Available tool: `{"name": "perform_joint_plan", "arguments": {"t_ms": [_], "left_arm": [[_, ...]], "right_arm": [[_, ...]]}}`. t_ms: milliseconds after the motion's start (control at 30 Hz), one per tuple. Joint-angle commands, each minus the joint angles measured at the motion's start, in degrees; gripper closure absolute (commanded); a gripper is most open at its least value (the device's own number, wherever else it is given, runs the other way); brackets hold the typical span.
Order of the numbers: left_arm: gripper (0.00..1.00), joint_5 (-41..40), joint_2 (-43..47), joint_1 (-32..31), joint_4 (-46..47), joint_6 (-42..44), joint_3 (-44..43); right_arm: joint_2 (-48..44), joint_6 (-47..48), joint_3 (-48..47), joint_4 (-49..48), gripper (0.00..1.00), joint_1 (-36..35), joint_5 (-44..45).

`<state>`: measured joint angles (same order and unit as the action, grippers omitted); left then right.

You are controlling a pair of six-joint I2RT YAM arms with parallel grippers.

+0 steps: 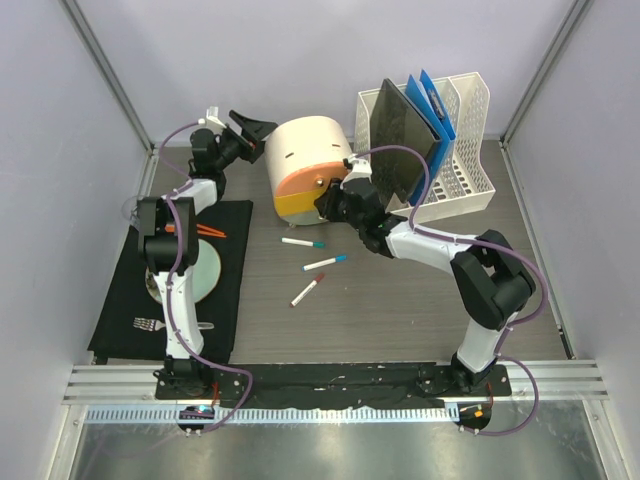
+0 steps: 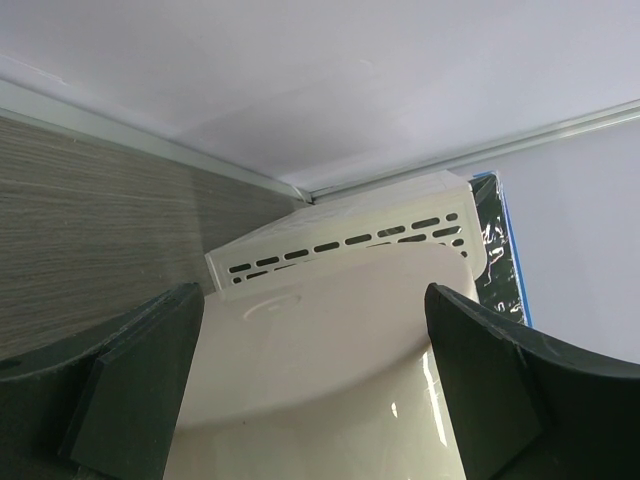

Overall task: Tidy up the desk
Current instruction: Close the drawer in the storage box.

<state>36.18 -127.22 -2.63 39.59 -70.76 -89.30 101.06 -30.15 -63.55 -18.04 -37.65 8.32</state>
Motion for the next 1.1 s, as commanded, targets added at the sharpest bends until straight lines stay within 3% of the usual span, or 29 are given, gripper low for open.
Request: {"name": "perform_joint_plan", "arguments": {"t_ms": [0,167,433,833,1067], "left_arm": [[0.03,8.4,1.9,-1.8,0.5,1.2,1.7],[0.04,8.4,1.6,-1.8,0.5,1.2,1.3],[0.00,7.0,2.7,-0.2,1.3,1.2,1.7],[0.00,2.1,8.8,2.4,-7.3,10.5,2.8],[0.00,-4.6,18.0,2.4,-10.4,17.0,11.9]], "right_arm": [[1.0,0.8,-2.3,-6.0,0.68,0.7,1.8],[-0.7,1.1,-0.4,-7.4,0.63,0.6,0.5],[-5.4,2.8,2.9,-7.6,0.43,0.6,-1.8],[-11.5,4.0,6.3,-4.6,0.39,0.6,-6.4],[-15.1,1.9,11.0,-2.9,0.39,0.6,-6.1]]}}
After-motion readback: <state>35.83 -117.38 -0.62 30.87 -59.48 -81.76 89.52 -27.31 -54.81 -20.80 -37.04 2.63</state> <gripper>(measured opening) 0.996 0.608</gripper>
